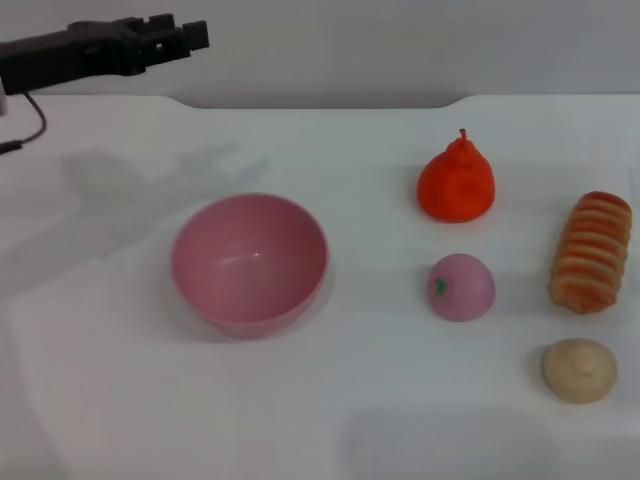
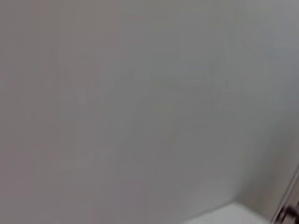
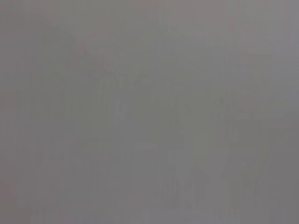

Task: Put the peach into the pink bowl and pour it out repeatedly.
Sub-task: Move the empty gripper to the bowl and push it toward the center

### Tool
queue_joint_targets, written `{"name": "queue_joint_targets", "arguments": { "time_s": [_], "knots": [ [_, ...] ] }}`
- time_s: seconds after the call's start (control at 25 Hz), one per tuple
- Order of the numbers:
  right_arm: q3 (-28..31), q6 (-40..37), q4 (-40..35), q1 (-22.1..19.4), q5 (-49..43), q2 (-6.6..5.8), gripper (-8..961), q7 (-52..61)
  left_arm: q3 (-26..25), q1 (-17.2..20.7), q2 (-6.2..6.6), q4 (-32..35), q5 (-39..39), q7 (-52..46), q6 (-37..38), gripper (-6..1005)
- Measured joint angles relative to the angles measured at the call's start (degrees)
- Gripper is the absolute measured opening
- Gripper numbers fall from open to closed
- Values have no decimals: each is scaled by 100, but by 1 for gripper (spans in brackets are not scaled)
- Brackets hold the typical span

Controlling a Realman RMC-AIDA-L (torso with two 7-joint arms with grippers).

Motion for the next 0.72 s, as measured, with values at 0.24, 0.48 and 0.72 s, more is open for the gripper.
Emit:
{"name": "queue_joint_targets", "arguments": {
  "time_s": [0.24, 0.48, 0.72],
  "knots": [
    [2, 67, -58, 60, 0, -3, 572, 8, 180, 25, -37, 1362, 1380, -1642, 537, 592],
    [9, 69, -67, 91, 0, -4, 572, 11, 568, 28, -272, 2536, 2697, -2445, 1095, 588],
    [9, 69, -89, 120, 0, -4, 571, 13, 630, 73, -344, 2927, 2903, -2694, 1415, 584]
  ]
}}
